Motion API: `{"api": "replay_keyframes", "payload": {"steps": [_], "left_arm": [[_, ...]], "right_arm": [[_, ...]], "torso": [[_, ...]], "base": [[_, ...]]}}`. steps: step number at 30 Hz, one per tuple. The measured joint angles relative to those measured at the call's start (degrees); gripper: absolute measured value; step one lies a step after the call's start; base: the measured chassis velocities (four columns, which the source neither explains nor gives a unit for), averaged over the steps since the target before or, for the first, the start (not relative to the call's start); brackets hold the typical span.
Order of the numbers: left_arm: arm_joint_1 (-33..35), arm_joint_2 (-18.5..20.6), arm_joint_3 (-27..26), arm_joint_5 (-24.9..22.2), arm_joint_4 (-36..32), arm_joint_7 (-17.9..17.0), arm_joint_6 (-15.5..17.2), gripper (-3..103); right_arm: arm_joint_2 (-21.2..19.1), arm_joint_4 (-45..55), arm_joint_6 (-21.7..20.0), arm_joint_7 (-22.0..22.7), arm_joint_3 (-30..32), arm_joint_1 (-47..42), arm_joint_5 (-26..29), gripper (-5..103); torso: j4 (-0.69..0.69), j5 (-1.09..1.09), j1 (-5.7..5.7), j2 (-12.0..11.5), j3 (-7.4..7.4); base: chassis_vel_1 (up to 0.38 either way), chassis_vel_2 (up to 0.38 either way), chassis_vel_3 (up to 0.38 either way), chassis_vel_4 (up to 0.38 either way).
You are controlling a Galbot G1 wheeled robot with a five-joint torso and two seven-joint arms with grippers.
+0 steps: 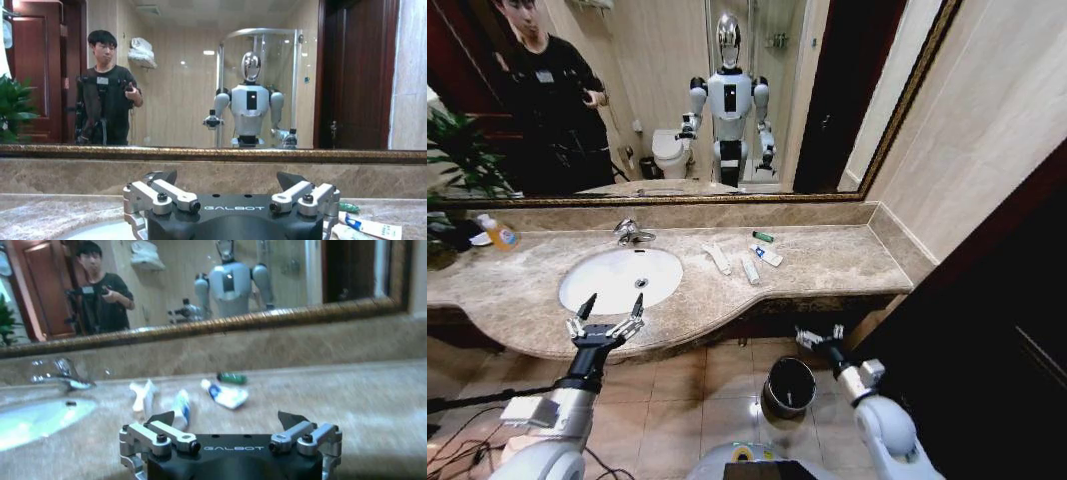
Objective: Pick up the trash from the sink and place it in the trash bin.
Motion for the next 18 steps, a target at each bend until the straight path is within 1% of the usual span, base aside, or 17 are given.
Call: {"api": "replay_keyframes", "payload": {"steps": [1,2,4,5,8,9,11,12,14,15,17,18], "left_arm": [[0.00,0.00,0.00,0.00,0.00,0.00,0.00,100],[0.00,0.00,0.00,0.00,0.00,0.00,0.00,100],[0.00,0.00,0.00,0.00,0.00,0.00,0.00,100],[0.00,0.00,0.00,0.00,0.00,0.00,0.00,100],[0.00,0.00,0.00,0.00,0.00,0.00,0.00,100],[0.00,0.00,0.00,0.00,0.00,0.00,0.00,100],[0.00,0.00,0.00,0.00,0.00,0.00,0.00,100],[0.00,0.00,0.00,0.00,0.00,0.00,0.00,100],[0.00,0.00,0.00,0.00,0.00,0.00,0.00,100],[0.00,0.00,0.00,0.00,0.00,0.00,0.00,100],[0.00,0.00,0.00,0.00,0.00,0.00,0.00,100],[0.00,0.00,0.00,0.00,0.00,0.00,0.00,100]], "right_arm": [[-1.07,0.30,-1.69,0.34,-0.73,1.76,0.07,100],[-1.07,0.30,-1.69,0.34,-0.73,1.76,0.07,100],[-2.94,-0.23,-3.77,0.51,-1.64,5.10,0.49,100],[-2.94,-0.23,-3.77,0.51,-1.64,5.10,0.49,100],[-5.91,-2.80,-5.88,1.34,-4.06,10.66,1.39,100],[-5.91,-2.80,-5.88,1.34,-4.06,10.66,1.39,100],[-7.22,-4.98,-7.34,2.39,-6.88,15.57,2.15,100],[-7.22,-4.98,-7.34,2.39,-6.88,15.57,2.15,100],[-7.81,-7.09,-8.84,4.00,-9.89,20.13,3.18,100],[-7.81,-7.09,-8.84,4.00,-9.89,20.13,3.18,100],[-7.92,-10.75,-10.53,6.05,-14.18,26.09,3.89,100],[-7.92,-10.75,-10.53,6.05,-14.18,26.09,3.89,100]], "torso": [[0.00,0.00,0.00,0.00,0.00],[0.00,0.00,0.00,0.00,0.00],[0.00,0.00,0.00,0.00,0.00],[0.00,0.00,0.00,0.00,0.00],[-0.01,0.00,0.00,0.00,0.01],[-0.01,0.00,0.00,0.00,0.01],[0.00,0.01,0.00,0.00,0.01],[0.00,0.01,0.00,0.00,0.01],[0.00,0.00,0.00,0.00,0.01],[0.00,0.00,0.00,0.00,0.01],[0.00,0.00,0.01,0.00,0.01],[0.00,0.00,0.01,0.00,0.01]], "base": [[0.000,0.000,0.000,0.000],[0.000,0.000,0.000,0.000],[0.000,0.000,0.000,0.000],[0.000,0.000,0.000,0.000],[0.000,0.000,0.000,0.000],[0.000,0.000,0.000,0.000],[0.000,0.000,0.000,0.000],[0.000,0.000,0.000,0.000],[0.000,0.000,0.000,0.000],[0.000,0.000,0.000,0.000],[0.000,0.000,0.000,0.000],[0.000,0.000,0.000,0.000]]}}
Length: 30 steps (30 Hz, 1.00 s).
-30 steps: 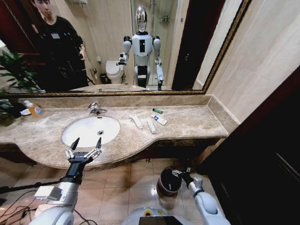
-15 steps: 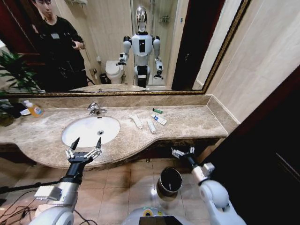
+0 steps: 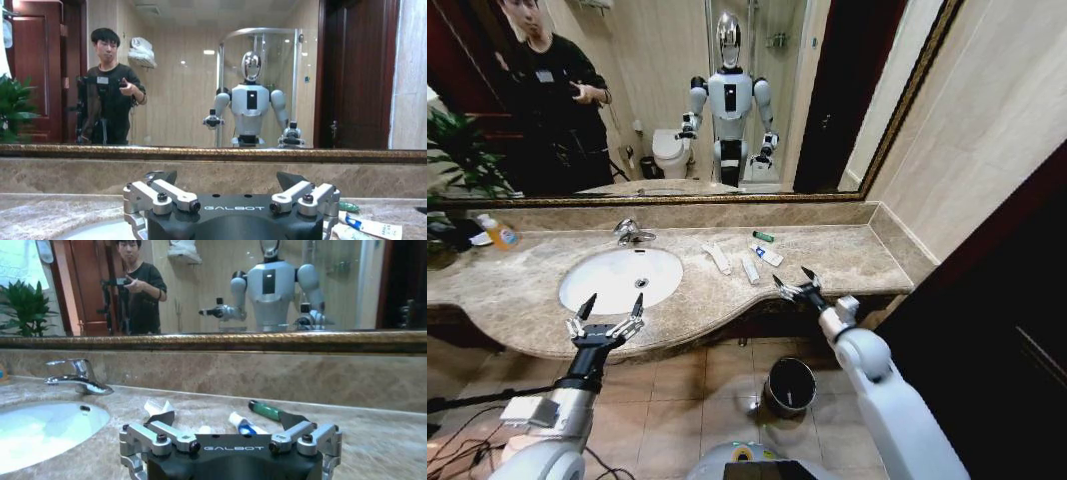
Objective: Pick up the trash from the sink and place it in the trash bin.
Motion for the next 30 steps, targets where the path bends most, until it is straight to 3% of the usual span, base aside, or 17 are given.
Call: {"api": "replay_keyframes", "payload": {"steps": [7,13,27,30], "left_arm": [[0.00,0.00,0.00,0.00,0.00,0.00,0.00,100],[0.00,0.00,0.00,0.00,0.00,0.00,0.00,100],[0.00,0.00,0.00,0.00,0.00,0.00,0.00,100],[0.00,0.00,0.00,0.00,0.00,0.00,0.00,100]], "right_arm": [[2.77,-7.18,-3.78,5.52,-8.38,7.52,0.13,100],[5.64,-12.64,-6.74,8.88,-11.59,11.73,1.35,100],[6.90,-18.45,-7.67,8.87,-11.99,13.81,1.12,102],[7.22,-18.54,-7.91,8.95,-11.90,13.60,0.94,96]], "torso": [[0.00,0.00,0.00,0.00,0.00],[0.00,0.00,0.00,0.00,0.00],[-0.01,0.00,0.00,0.00,0.00],[-0.01,0.00,0.00,0.00,0.00]], "base": [[0.000,0.000,0.000,0.000],[0.000,0.000,0.000,0.000],[0.000,0.000,0.000,0.000],[0.000,0.000,0.000,0.000]]}}
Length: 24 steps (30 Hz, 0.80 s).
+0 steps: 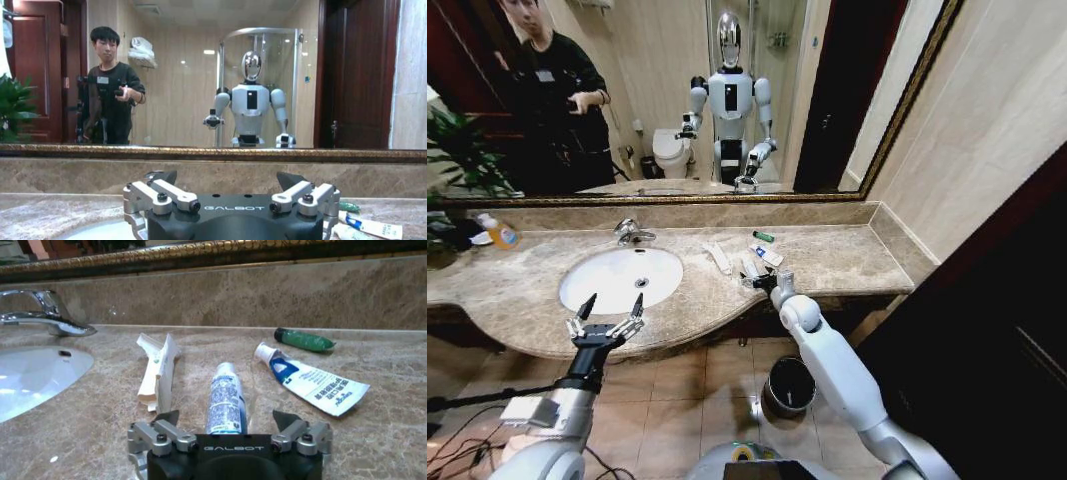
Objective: Pick up the trash from the sink and place it in the trash bin.
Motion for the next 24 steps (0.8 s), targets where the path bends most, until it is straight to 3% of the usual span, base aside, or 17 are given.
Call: {"api": "replay_keyframes", "payload": {"steps": [6,8,12,13,15,22,24], "left_arm": [[0.00,0.00,0.00,0.00,0.00,0.00,0.00,100],[0.00,0.00,0.00,0.00,0.00,0.00,0.00,100],[0.00,0.00,0.00,0.00,0.00,0.00,0.00,100],[0.00,0.00,0.00,0.00,0.00,0.00,0.00,100],[0.00,0.00,0.00,0.00,0.00,0.00,0.00,100],[0.00,0.00,0.00,0.00,0.00,0.00,0.00,100],[0.00,0.00,0.00,0.00,0.00,0.00,0.00,100]], "right_arm": [[-0.44,0.13,0.13,0.23,0.21,-0.37,-0.30,71],[-0.62,0.21,0.21,0.20,0.27,-0.37,-0.38,71],[-0.97,0.22,1.20,-0.01,0.27,-0.42,-1.70,49],[-0.97,0.22,1.20,-0.01,0.27,-0.42,-1.70,49],[-1.04,0.15,1.50,-0.23,0.18,-0.53,-2.41,39],[-1.47,1.74,1.71,-0.09,0.25,-1.56,-2.74,22],[-1.74,2.42,1.73,-0.02,0.43,-1.89,-2.72,22]], "torso": [[0.00,0.00,-0.01,0.00,0.00],[0.00,0.00,-0.01,0.00,0.00],[0.00,0.01,0.00,0.00,0.00],[0.00,0.01,0.00,0.00,0.00],[0.00,0.01,-0.01,0.00,0.00],[0.00,0.01,0.00,0.00,0.00],[0.00,0.01,0.00,0.00,0.00]], "base": [[0.000,0.000,0.000,0.000],[0.000,0.000,0.000,0.000],[0.000,0.000,0.000,0.000],[0.000,0.000,0.000,0.000],[0.000,0.000,0.000,0.000],[0.000,0.000,0.000,0.000],[0.000,0.000,0.000,0.000]]}}
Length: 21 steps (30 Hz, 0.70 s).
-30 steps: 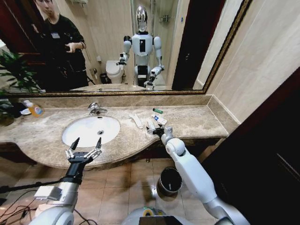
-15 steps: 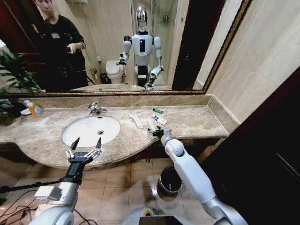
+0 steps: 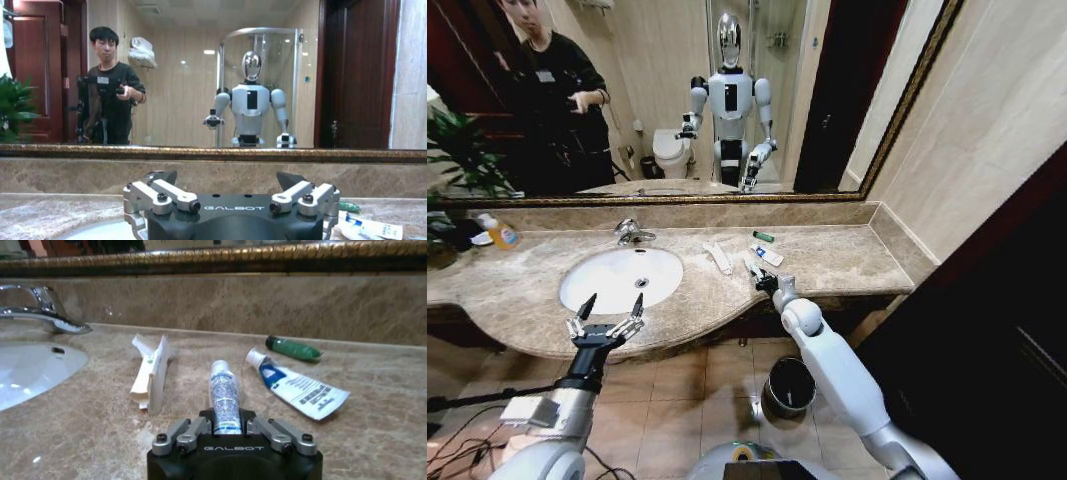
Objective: Pick up the trash from the sink and place it in the trash bin.
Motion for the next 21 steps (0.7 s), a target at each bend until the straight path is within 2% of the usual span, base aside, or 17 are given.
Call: {"api": "replay_keyframes", "payload": {"steps": [13,21], "left_arm": [[0.00,0.00,0.00,0.00,0.00,0.00,0.00,100],[0.00,0.00,0.00,0.00,0.00,0.00,0.00,100]], "right_arm": [[-5.22,10.36,1.01,-0.51,5.41,-7.73,1.24,22],[-8.80,19.15,2.78,-2.49,12.84,-17.03,2.36,22]], "torso": [[-0.01,0.00,0.00,0.00,0.00],[-0.01,0.01,0.00,0.00,0.00]], "base": [[0.000,0.000,0.000,0.000],[0.000,0.000,0.000,0.000]]}}
